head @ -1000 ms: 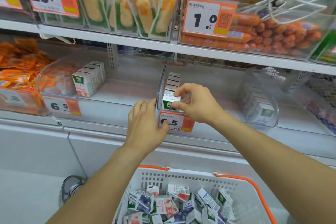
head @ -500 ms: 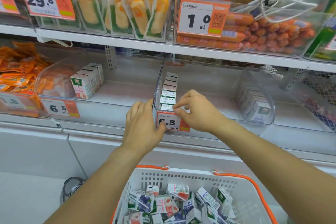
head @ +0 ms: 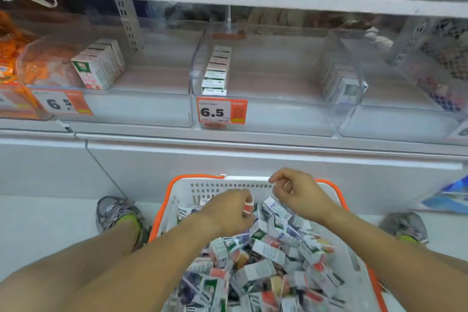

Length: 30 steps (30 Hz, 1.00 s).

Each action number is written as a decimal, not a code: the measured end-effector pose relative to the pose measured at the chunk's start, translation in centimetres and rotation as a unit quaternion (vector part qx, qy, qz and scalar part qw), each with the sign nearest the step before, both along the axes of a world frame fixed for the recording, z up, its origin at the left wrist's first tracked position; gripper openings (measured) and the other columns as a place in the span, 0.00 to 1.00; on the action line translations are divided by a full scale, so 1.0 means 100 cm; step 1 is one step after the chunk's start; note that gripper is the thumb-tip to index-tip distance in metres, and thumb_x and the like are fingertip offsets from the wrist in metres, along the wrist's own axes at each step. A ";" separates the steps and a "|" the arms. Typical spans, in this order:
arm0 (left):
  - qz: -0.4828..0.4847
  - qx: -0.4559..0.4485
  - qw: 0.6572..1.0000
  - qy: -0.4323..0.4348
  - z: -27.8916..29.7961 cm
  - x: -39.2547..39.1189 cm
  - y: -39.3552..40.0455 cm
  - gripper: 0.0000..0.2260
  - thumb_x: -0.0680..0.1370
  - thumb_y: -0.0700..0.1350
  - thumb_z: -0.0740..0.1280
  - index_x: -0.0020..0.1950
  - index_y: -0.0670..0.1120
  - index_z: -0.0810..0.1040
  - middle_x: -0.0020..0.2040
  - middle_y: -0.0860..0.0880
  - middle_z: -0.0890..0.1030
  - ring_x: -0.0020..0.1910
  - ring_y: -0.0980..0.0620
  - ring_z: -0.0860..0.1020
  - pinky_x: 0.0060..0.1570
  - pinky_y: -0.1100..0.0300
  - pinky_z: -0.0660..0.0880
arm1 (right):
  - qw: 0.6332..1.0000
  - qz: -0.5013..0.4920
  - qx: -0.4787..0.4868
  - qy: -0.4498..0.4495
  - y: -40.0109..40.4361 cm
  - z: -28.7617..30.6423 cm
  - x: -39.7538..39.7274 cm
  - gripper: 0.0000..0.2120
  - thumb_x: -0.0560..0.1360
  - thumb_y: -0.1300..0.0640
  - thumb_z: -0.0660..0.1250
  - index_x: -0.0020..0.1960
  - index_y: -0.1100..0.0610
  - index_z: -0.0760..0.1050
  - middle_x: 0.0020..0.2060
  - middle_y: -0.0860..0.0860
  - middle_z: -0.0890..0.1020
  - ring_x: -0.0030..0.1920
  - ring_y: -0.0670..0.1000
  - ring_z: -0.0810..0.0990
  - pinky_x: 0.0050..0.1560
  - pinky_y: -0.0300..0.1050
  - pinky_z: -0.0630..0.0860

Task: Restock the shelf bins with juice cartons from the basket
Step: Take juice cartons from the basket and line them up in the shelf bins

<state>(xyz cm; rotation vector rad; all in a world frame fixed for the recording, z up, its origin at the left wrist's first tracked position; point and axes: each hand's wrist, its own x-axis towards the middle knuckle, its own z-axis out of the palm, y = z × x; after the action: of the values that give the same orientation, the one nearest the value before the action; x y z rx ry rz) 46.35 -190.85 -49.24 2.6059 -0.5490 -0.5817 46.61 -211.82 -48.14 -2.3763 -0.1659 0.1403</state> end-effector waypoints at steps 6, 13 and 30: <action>0.068 0.062 0.988 0.121 -0.089 -0.061 0.016 0.24 0.74 0.58 0.70 0.66 0.49 0.73 0.62 0.50 0.75 0.61 0.49 0.74 0.59 0.56 0.73 | 0.959 0.096 -0.064 0.259 0.001 -0.097 -0.043 0.13 0.77 0.59 0.68 0.61 0.58 0.73 0.44 0.54 0.78 0.42 0.54 0.78 0.42 0.40 0.77; -0.004 0.053 0.964 0.262 -0.090 -0.048 0.063 0.23 0.70 0.57 0.77 0.62 0.53 0.78 0.60 0.54 0.76 0.57 0.55 0.76 0.59 0.58 0.74 | 0.914 0.258 -0.217 0.224 0.018 -0.120 -0.060 0.28 0.72 0.44 0.74 0.68 0.52 0.71 0.60 0.54 0.74 0.57 0.54 0.75 0.55 0.46 0.72; 0.267 -0.195 0.893 0.307 -0.076 -0.036 0.082 0.12 0.78 0.53 0.68 0.49 0.48 0.68 0.49 0.41 0.77 0.40 0.49 0.71 0.44 0.53 0.73 | 0.948 0.067 0.040 0.309 0.029 -0.107 -0.040 0.15 0.76 0.52 0.72 0.55 0.62 0.75 0.48 0.57 0.79 0.42 0.52 0.76 0.46 0.47 0.74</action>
<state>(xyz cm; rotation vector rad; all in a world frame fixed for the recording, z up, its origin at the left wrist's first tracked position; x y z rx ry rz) 42.72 -182.61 -56.80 1.9082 0.2344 -0.9248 42.63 -208.96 -58.87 -2.1264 -0.0292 0.9096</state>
